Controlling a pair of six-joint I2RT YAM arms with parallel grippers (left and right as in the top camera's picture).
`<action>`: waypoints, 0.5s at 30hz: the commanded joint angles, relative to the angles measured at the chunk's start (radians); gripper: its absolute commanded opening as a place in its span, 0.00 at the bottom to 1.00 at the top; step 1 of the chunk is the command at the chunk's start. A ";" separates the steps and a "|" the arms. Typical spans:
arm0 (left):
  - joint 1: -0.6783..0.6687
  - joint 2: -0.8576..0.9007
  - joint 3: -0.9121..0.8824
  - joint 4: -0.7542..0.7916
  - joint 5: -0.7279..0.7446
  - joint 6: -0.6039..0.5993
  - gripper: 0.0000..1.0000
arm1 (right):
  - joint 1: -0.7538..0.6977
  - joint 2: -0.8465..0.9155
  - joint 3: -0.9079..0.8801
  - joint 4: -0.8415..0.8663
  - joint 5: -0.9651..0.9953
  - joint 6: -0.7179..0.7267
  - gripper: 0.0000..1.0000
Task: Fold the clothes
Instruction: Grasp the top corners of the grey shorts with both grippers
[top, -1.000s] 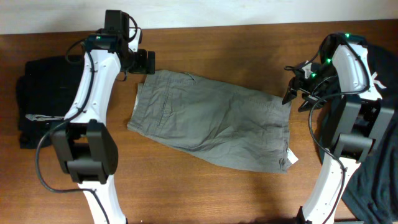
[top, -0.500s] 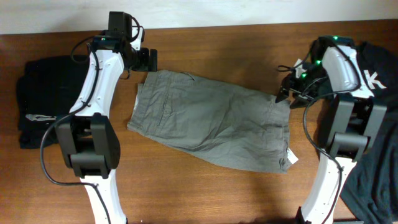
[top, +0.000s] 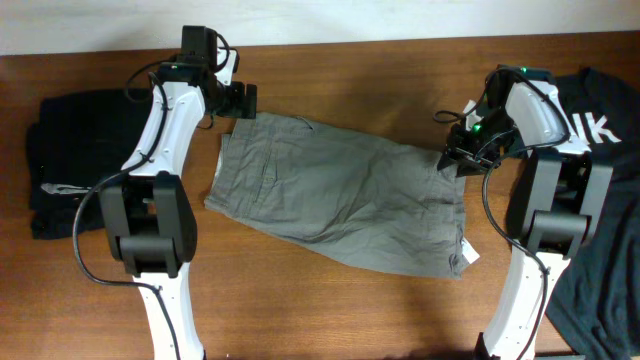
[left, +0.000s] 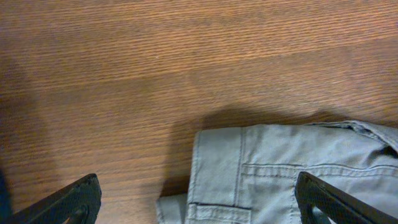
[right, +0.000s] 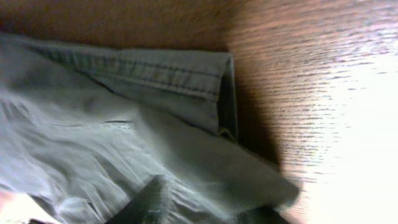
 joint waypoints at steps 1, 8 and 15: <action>0.003 0.014 0.004 0.023 0.060 0.024 0.99 | 0.002 -0.004 -0.005 0.006 0.001 0.009 0.24; 0.003 0.069 0.004 0.084 0.077 0.024 0.99 | 0.002 -0.004 -0.005 0.006 0.001 0.008 0.24; 0.003 0.136 0.004 0.114 0.138 0.024 0.99 | 0.002 -0.004 -0.005 0.006 0.002 0.008 0.24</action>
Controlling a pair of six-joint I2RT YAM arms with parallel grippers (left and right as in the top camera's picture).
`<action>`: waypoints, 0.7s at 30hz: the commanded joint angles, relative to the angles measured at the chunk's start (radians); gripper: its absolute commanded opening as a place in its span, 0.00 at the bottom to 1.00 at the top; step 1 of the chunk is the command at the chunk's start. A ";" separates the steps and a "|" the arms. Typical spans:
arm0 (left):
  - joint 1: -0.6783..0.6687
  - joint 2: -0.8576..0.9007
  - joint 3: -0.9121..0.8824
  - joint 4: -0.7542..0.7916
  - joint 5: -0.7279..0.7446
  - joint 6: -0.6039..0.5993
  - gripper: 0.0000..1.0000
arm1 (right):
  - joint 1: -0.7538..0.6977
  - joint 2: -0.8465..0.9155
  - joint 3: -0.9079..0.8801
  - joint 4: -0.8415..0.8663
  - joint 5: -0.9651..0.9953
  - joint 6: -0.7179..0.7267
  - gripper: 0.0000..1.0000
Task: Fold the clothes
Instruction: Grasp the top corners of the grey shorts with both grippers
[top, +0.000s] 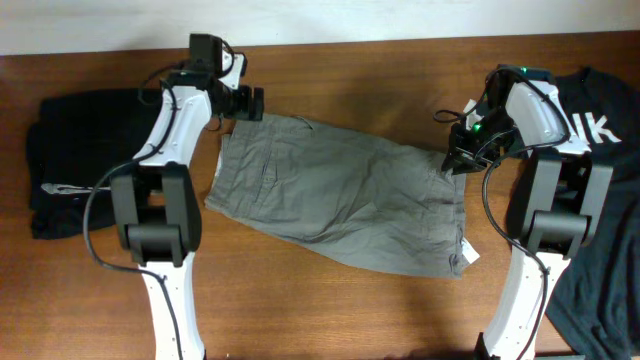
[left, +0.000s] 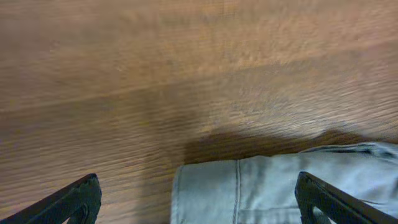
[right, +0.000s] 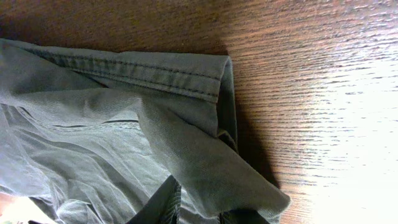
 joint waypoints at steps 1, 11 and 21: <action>0.003 0.038 0.004 0.011 0.065 0.017 0.99 | 0.002 -0.004 -0.004 0.002 0.002 0.001 0.24; 0.003 0.047 0.004 -0.007 0.153 0.016 0.79 | 0.002 -0.004 -0.004 0.002 0.002 0.001 0.25; 0.019 0.045 0.008 -0.048 0.159 0.016 0.45 | 0.002 -0.004 -0.005 0.002 0.002 0.001 0.25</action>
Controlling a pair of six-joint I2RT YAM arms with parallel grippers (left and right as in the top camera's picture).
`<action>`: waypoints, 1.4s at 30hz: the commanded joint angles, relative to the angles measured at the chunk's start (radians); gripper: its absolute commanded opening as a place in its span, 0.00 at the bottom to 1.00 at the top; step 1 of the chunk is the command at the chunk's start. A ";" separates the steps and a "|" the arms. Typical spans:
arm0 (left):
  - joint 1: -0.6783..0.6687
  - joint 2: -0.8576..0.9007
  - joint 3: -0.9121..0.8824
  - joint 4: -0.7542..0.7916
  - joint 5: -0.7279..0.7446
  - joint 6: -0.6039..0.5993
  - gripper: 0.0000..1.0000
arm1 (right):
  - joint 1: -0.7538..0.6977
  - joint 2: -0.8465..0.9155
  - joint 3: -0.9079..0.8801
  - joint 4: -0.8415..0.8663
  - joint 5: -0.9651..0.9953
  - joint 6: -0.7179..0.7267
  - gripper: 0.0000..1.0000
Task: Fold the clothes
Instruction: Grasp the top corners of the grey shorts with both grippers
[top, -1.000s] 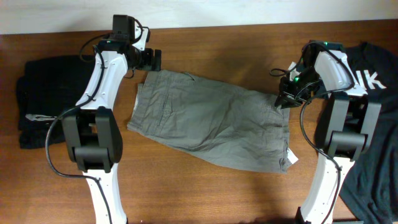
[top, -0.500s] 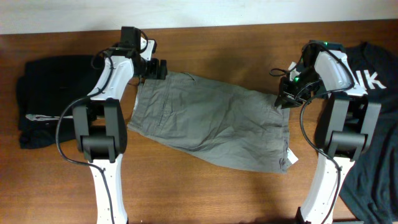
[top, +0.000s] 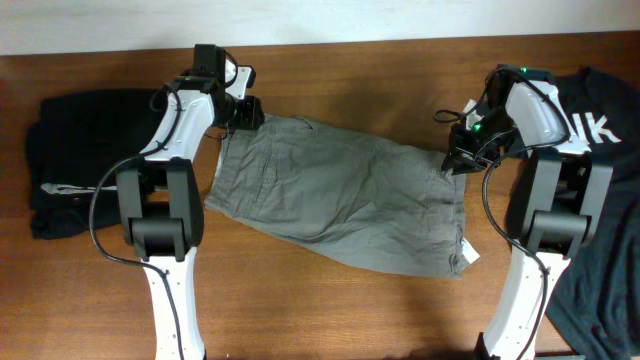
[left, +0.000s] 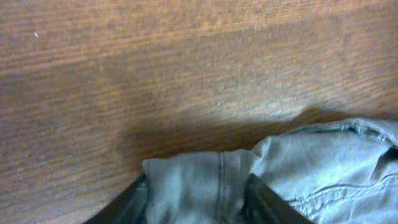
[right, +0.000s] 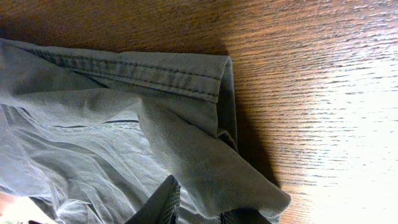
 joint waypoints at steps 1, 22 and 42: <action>0.016 0.004 0.012 -0.023 0.027 0.006 0.45 | 0.002 -0.004 -0.005 0.002 0.002 0.001 0.25; 0.093 0.004 0.044 -0.068 0.300 -0.036 0.01 | 0.002 -0.004 -0.004 0.006 0.028 0.002 0.06; 0.093 0.004 0.044 -0.091 0.299 -0.035 0.01 | 0.000 -0.004 -0.005 0.097 0.029 0.001 0.27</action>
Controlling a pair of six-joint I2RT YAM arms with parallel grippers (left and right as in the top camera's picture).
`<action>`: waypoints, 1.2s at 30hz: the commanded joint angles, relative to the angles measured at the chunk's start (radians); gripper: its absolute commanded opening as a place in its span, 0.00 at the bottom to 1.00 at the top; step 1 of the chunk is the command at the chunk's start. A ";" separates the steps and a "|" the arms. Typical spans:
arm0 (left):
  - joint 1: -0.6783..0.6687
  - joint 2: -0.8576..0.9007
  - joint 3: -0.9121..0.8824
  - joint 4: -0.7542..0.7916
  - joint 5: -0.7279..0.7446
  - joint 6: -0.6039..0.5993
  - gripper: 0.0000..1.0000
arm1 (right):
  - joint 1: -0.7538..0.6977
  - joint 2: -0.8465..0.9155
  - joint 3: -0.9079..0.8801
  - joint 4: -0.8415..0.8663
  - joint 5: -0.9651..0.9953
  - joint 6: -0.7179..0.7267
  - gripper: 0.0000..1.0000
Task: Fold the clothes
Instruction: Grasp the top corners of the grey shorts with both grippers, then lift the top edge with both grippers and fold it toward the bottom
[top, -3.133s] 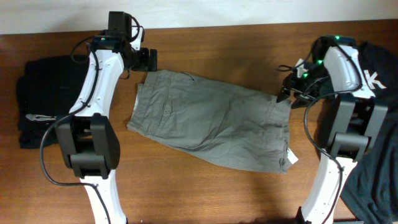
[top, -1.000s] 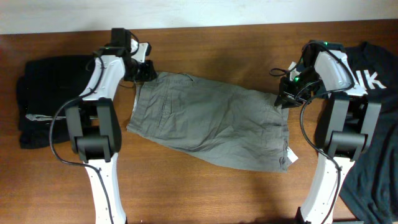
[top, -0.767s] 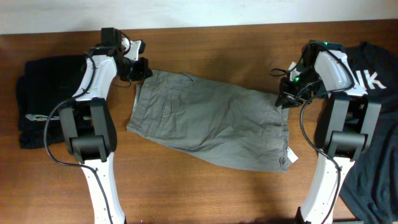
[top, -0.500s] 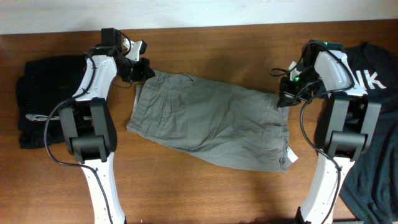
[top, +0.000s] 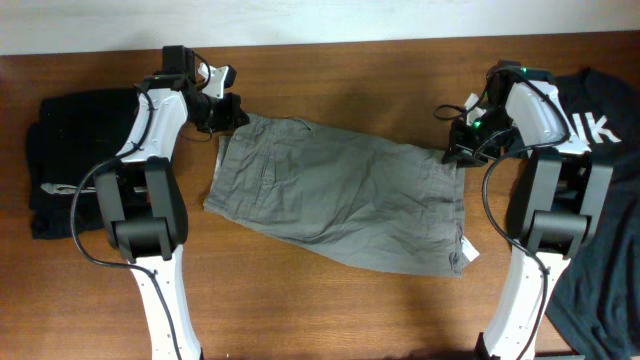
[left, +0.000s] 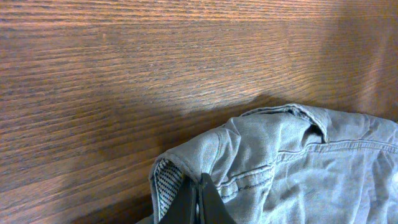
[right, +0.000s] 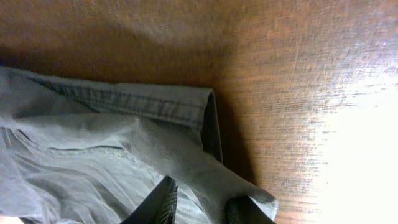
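Grey shorts (top: 340, 195) lie spread across the middle of the wooden table. My left gripper (top: 228, 112) is at their far left corner, shut on the waistband there. In the left wrist view the fingers (left: 200, 198) pinch that corner, which is turned up so the checked lining (left: 166, 180) shows. At the far right corner my right gripper (top: 456, 152) is shut on a bunched fold of the shorts (right: 93, 137), with cloth between its fingers (right: 163, 198).
A dark folded garment (top: 75, 160) lies at the left end of the table (top: 350, 60). A black T-shirt with white letters (top: 605, 130) lies at the right end, behind the right arm. A white tag (top: 466, 252) sticks out at the shorts' near right corner.
The left gripper's fingers, then wide round the shorts' far left corner, are now pinched tight on it and sit slightly further left. The right gripper holds its corner a touch higher.
At first my left gripper stood open over bare wood beside the shorts' far left corner. Then it was open nearer that corner, then round it, and now shut on it. The right gripper has held the far right corner throughout.
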 joint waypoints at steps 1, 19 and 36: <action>-0.002 0.004 0.023 -0.009 0.026 -0.002 0.01 | -0.001 -0.004 -0.005 0.020 0.006 0.004 0.26; 0.009 -0.014 0.126 -0.173 0.034 0.003 0.01 | -0.002 -0.088 -0.004 0.010 -0.030 -0.056 0.04; 0.009 -0.314 0.195 -0.479 -0.060 0.024 0.01 | -0.002 -0.337 -0.003 -0.226 -0.029 -0.070 0.04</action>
